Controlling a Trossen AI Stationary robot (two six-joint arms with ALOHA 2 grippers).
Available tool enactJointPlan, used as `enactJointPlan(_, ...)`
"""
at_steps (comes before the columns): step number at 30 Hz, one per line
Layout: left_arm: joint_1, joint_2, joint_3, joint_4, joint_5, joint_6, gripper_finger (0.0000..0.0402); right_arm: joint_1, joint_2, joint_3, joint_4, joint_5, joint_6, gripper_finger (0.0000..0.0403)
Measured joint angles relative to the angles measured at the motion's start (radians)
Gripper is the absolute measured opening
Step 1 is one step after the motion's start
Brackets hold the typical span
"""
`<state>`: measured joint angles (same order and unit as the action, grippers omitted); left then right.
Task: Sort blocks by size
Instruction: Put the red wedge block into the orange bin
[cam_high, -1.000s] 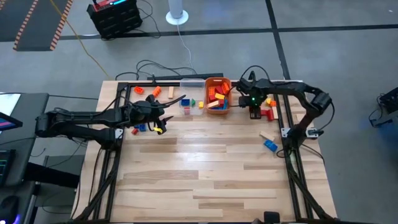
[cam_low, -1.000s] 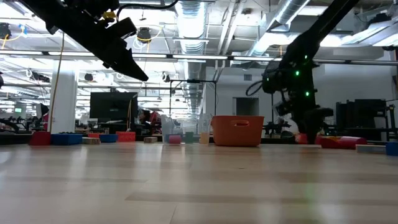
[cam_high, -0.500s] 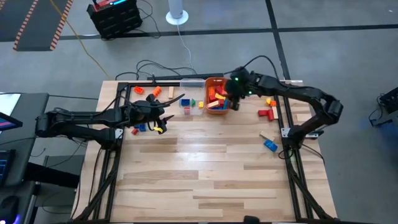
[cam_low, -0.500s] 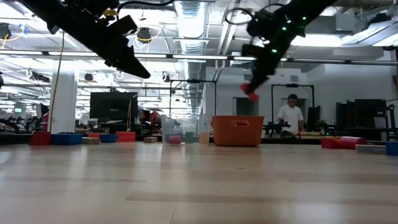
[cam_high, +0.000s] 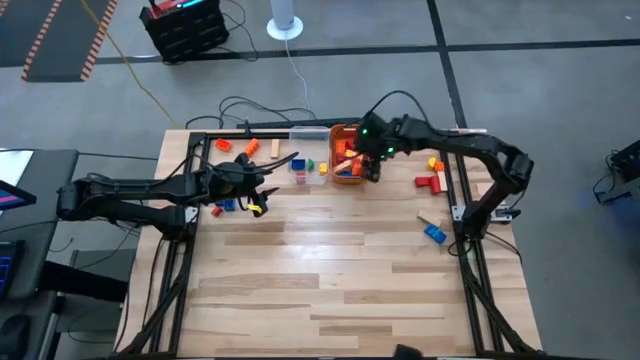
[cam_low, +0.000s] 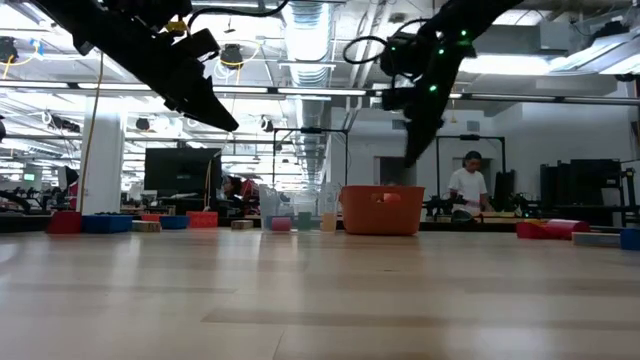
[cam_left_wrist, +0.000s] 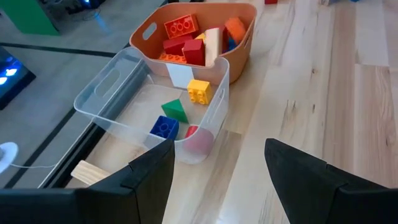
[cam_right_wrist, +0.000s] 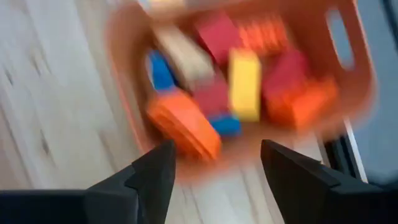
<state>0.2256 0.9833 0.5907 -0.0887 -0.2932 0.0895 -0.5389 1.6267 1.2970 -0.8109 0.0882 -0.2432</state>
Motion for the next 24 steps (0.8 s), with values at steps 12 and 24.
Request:
enactJointPlan(12, -0.011, 0.0, 0.0, 0.0, 0.027, -0.006, 0.0243, -0.144, 0.057, -0.105, -0.388, 0.097, 0.017, 0.0271)
enactJointPlan(24, -0.011, 0.0, 0.0, -0.006, 0.027, 0.003, 0.0243, -0.123, 0.197, -0.174, -0.44, 0.271, -0.219, 0.0271)
